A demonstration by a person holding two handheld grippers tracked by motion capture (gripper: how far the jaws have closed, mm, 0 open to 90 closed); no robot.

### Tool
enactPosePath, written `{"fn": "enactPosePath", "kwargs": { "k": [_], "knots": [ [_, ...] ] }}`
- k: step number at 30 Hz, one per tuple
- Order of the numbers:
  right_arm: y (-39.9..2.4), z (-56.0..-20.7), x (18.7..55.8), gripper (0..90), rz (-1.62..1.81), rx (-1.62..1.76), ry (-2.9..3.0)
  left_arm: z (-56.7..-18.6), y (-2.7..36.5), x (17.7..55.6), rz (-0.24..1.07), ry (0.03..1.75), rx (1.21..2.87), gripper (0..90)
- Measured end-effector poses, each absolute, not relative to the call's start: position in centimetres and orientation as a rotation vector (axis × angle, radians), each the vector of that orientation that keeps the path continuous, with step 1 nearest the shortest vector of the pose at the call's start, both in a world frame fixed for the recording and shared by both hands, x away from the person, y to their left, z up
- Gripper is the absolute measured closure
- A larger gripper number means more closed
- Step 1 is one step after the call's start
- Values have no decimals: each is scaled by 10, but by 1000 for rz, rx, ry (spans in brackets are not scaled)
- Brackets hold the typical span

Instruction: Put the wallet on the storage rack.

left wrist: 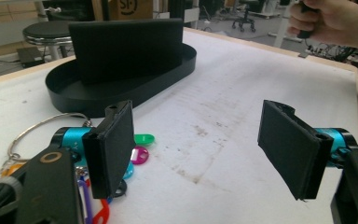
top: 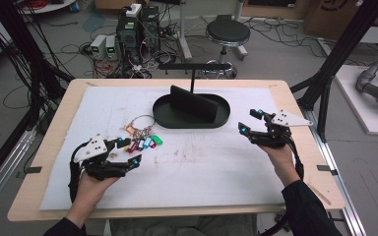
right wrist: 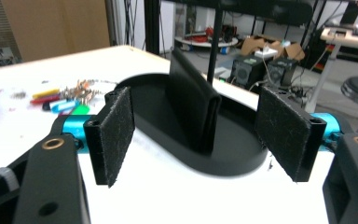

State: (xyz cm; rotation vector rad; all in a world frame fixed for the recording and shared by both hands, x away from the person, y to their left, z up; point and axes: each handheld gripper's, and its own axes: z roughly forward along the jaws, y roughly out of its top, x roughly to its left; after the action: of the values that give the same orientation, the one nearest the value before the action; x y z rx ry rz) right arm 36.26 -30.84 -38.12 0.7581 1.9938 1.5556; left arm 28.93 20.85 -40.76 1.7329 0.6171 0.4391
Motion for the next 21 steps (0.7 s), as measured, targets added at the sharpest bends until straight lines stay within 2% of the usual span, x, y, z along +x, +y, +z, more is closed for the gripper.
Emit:
{"fn": "enactPosePath", "kwargs": {
  "k": [10,21],
  "knots": [
    [-323,-393,358,247,1520,836,2004,-412,207,298,464,647,1733,272],
    [-319,-394,356,245,1503,836,2019,-412,200,296,468,632,1751,272]
  ]
}}
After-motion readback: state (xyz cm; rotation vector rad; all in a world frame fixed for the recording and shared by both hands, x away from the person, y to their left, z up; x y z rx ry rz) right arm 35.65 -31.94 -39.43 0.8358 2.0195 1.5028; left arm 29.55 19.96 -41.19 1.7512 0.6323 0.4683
